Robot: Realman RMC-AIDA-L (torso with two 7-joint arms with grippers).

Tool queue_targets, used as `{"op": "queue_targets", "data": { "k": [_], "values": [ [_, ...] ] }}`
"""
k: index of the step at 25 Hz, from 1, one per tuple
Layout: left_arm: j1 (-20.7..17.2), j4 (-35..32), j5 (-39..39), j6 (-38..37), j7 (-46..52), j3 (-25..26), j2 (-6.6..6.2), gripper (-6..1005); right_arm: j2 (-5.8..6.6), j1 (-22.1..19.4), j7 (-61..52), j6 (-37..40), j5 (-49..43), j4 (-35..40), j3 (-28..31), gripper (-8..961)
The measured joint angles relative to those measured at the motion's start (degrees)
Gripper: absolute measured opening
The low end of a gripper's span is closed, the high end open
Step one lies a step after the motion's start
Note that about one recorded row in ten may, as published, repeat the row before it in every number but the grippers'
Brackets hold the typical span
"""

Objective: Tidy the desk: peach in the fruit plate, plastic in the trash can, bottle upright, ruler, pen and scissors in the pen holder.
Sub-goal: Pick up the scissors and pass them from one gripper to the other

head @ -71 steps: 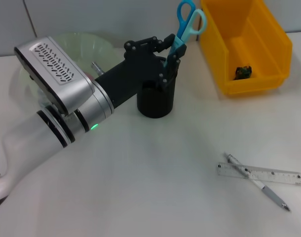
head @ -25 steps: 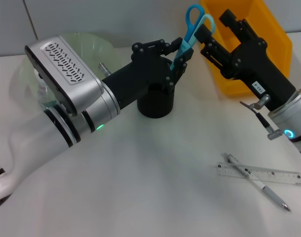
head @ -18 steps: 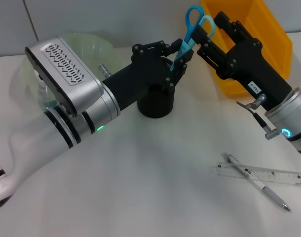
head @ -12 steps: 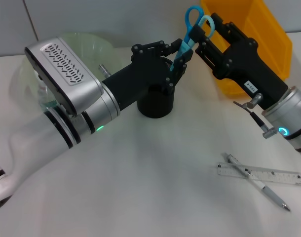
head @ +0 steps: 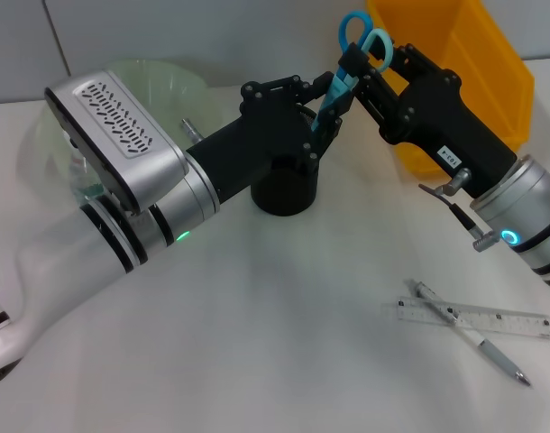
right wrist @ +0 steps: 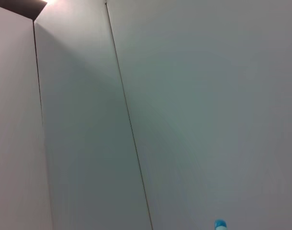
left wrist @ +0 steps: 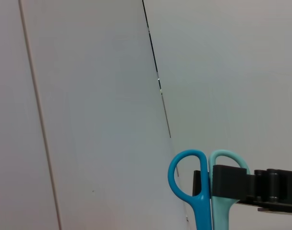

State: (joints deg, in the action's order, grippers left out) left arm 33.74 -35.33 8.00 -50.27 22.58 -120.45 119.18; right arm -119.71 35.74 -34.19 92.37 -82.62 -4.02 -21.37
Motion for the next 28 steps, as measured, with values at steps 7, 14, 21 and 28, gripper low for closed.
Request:
{"op": "queue_targets", "data": {
  "k": [7,14,21,28],
  "values": [
    [-0.1,0.1,0.0,-0.1,0.0,0.0,0.00,343,0.07,0.3,-0.2,-0.1,0.0,0.0,-0.3,410],
    [-0.2,0.1,0.0,-0.1,0.0,0.0,0.00,345,0.07,0.4,-0.3,-0.2,0.0,-0.4,0.1,368],
    [-0.2,0.1,0.0,-0.1,0.0,0.0,0.00,348,0.03,1.2,-2.4,-2.9,0.3,-0.7,0.5,364],
    [-0.1,0.0,-0.1,-0.4,-0.3,-1.5,0.00,350,-0.06,2.0,-1.7,-5.1,0.5,-1.7,1.9,197]
  ]
}}
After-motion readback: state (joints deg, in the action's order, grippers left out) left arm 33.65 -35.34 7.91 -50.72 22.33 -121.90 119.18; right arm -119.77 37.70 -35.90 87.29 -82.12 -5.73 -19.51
